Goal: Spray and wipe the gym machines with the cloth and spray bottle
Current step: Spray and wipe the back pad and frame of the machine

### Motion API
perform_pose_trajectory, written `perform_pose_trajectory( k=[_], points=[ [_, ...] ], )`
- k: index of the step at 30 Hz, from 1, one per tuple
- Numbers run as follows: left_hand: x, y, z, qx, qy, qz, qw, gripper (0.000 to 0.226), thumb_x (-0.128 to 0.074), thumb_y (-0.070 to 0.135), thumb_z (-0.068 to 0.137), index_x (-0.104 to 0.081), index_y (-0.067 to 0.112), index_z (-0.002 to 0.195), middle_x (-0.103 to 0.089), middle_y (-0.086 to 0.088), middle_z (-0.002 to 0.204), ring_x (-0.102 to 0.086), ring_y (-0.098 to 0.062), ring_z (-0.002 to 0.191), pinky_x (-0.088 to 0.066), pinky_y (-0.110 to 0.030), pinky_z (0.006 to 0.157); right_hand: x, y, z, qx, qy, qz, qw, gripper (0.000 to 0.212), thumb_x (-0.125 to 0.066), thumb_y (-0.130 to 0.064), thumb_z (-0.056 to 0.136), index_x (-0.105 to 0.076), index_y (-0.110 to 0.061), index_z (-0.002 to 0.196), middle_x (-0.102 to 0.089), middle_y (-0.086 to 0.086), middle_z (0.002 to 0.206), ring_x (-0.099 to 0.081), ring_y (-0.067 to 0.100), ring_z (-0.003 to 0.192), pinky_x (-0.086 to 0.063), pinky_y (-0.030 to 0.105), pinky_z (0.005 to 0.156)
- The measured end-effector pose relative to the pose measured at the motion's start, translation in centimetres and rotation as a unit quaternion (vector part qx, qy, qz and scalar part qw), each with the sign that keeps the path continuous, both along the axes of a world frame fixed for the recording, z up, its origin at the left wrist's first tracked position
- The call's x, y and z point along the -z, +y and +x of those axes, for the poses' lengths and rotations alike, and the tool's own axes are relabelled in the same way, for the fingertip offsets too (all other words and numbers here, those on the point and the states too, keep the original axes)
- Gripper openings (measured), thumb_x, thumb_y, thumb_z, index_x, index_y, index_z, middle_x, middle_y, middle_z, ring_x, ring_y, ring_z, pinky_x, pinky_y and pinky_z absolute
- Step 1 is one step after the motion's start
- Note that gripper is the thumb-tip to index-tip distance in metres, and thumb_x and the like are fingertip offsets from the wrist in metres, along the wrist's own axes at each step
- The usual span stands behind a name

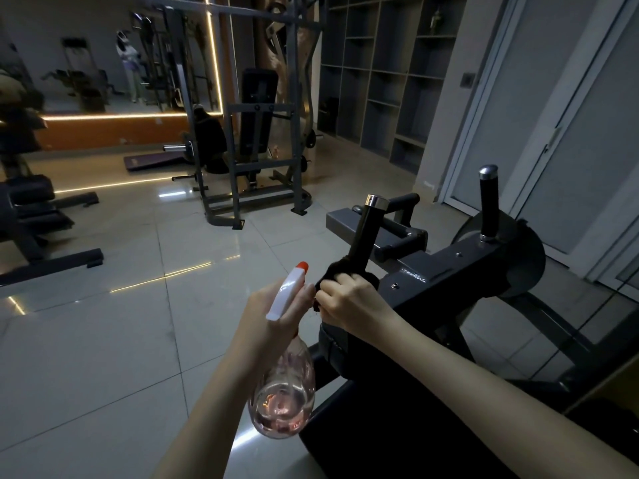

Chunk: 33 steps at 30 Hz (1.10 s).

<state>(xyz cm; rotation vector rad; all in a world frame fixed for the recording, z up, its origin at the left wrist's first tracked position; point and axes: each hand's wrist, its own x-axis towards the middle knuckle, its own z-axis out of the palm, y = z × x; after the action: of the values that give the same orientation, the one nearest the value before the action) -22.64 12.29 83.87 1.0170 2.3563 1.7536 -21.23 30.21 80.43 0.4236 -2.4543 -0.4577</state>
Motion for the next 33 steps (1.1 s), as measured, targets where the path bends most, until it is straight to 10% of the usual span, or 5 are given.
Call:
perform_pose_trajectory(
  k=[7, 11, 18, 24, 33],
  points=[
    [0.1, -0.5, -0.8, -0.009, 0.002, 0.004, 1.0, 0.051, -0.042, 0.065, 0.08, -0.062, 0.018, 0.081, -0.068, -0.008, 0.072, -0.065, -0.023, 0.068, -0.054, -0.047, 0.065, -1.4, -0.5, -0.9, -0.018, 0.023, -0.118, 0.993, 0.016, -0.056, -0.022, 0.085, -0.065, -0.008, 0.083, -0.063, 0.009, 0.09, -0.059, 0.024, 0.077, -0.051, 0.036, 0.067],
    [0.6, -0.6, -1.1, -0.023, -0.018, -0.008, 1.0, 0.049, -0.04, 0.067, 0.077, -0.063, 0.024, 0.078, -0.069, 0.002, 0.073, -0.067, -0.015, 0.073, -0.056, -0.048, 0.072, -3.2, 0.2, -2.1, 0.159, -0.059, -0.022, 0.985, 0.03, -0.056, -0.038, 0.082, -0.072, -0.013, 0.075, -0.071, 0.007, 0.095, -0.057, 0.031, 0.115, -0.006, 0.055, 0.112],
    [1.6, -1.0, -1.3, -0.024, -0.022, -0.019, 0.999, 0.051, -0.039, 0.065, 0.079, -0.063, 0.02, 0.076, -0.069, -0.002, 0.074, -0.067, -0.016, 0.073, -0.054, -0.052, 0.074, 0.0, -2.1, -1.7, 0.163, -0.114, 0.028, 0.98, 0.02, -0.077, -0.021, 0.051, -0.058, -0.015, 0.049, -0.054, 0.005, 0.05, -0.056, 0.024, 0.052, -0.053, 0.04, 0.08],
    [1.3, -1.5, -1.8, -0.025, -0.011, -0.02, 0.999, 0.058, -0.038, 0.064, 0.079, -0.062, 0.011, 0.079, -0.07, 0.0, 0.076, -0.067, -0.006, 0.073, -0.055, -0.048, 0.074, 3.8, -2.6, -0.6, 0.069, -0.092, 0.011, 0.993, 0.021, -0.074, -0.007, 0.059, -0.055, -0.014, 0.055, -0.054, 0.004, 0.055, -0.053, 0.022, 0.052, -0.05, 0.032, 0.065],
    [2.1, -1.1, -2.5, -0.034, -0.032, -0.011, 0.999, 0.048, -0.042, 0.063, 0.078, -0.062, 0.02, 0.077, -0.07, 0.002, 0.075, -0.068, -0.014, 0.074, -0.055, -0.052, 0.075, 5.0, -2.2, 0.9, 0.069, -0.014, -0.021, 0.997, 0.012, -0.066, -0.007, 0.072, -0.058, -0.013, 0.066, -0.056, 0.006, 0.067, -0.056, 0.025, 0.069, -0.044, 0.039, 0.089]
  ],
)
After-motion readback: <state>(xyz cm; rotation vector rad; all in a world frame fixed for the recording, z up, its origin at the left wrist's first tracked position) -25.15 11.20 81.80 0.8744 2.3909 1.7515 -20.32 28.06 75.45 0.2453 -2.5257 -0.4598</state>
